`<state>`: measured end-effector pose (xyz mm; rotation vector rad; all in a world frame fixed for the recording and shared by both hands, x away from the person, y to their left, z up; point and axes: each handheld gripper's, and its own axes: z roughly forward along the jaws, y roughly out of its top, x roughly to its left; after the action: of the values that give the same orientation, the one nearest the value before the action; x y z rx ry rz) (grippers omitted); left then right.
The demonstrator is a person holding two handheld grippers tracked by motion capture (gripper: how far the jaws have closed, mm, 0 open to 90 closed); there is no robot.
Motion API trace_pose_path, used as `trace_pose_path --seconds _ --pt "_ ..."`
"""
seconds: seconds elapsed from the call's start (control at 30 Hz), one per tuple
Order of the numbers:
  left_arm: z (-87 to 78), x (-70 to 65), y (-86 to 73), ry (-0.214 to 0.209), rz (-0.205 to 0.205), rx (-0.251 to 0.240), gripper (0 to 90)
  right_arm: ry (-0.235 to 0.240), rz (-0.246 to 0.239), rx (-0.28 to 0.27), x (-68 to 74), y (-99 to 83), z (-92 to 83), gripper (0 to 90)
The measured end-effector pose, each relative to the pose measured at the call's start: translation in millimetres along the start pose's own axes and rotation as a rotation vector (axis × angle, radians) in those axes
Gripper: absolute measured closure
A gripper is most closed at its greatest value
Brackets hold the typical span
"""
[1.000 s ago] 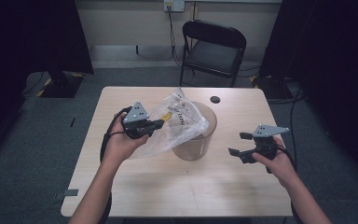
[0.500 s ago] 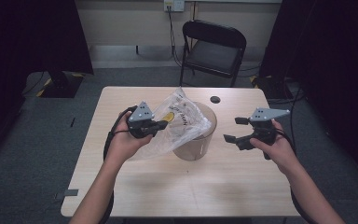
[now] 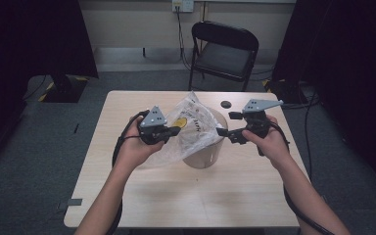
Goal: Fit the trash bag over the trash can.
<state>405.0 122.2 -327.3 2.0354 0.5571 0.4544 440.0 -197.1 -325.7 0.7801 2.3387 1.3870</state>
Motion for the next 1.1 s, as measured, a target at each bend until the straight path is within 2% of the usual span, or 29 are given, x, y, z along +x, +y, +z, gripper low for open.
trace_pose_path --seconds 0.07,0.23,0.37,0.43,0.5,0.6,0.63,0.7,0.73,0.8,0.87,0.93,1.1 --pt "0.9 0.3 -0.9 -0.002 -0.002 -0.002 90.0 -0.015 -0.004 0.01 0.9 0.7 5.7 26.3" --pt "4.6 -0.8 -2.7 -0.012 -0.014 -0.01 90.0 -0.014 0.042 0.065 1.7 -3.4 19.3 35.0" --pt "6.6 -1.5 -3.4 -0.017 -0.014 -0.011 89.4 -0.021 0.044 0.112 3.2 -7.5 27.9 42.9" --pt "8.0 -1.8 -4.0 -0.023 -0.025 -0.019 88.8 -0.022 0.056 0.131 3.3 -9.1 30.5 51.1" --pt "9.0 -1.9 -4.7 -0.022 -0.032 -0.022 87.3 -0.017 0.068 0.139 3.1 -10.2 32.7 55.7" --pt "11.5 -1.2 -5.6 -0.019 -0.046 -0.04 76.6 -0.009 0.067 0.16 3.7 -10.3 35.5 61.3" --pt "12.6 -1.2 -5.7 -0.013 -0.058 -0.05 69.4 -0.007 0.063 0.169 4.2 -10.1 36.5 63.0" --pt "13.9 -0.4 -4.7 0.004 -0.056 -0.05 53.6 -0.002 0.051 0.19 4.9 -10.3 38.8 64.9" --pt "13.9 1.1 -3.5 0.016 -0.061 -0.059 50.2 -0.004 0.048 0.199 5.2 -10.7 40.1 65.3" --pt "14.4 4.7 0.7 0.026 -0.096 -0.074 43.6 0.013 0.065 0.223 5.1 -12.1 43.9 65.6" --pt "17.3 8.8 6.0 0.029 -0.111 -0.08 41.6 0.013 0.064 0.246 5.7 -12.2 47.6 65.6" --pt "24.2 12.7 9.8 0.037 -0.121 -0.047 39.6 0.023 0.057 0.252 6.7 -12.0 50.3 65.7" --pt "50.9 18.3 13.5 -0.012 -0.129 0.004 39.9 0.047 0.068 0.26 5.9 -15.1 56.0 65.1"
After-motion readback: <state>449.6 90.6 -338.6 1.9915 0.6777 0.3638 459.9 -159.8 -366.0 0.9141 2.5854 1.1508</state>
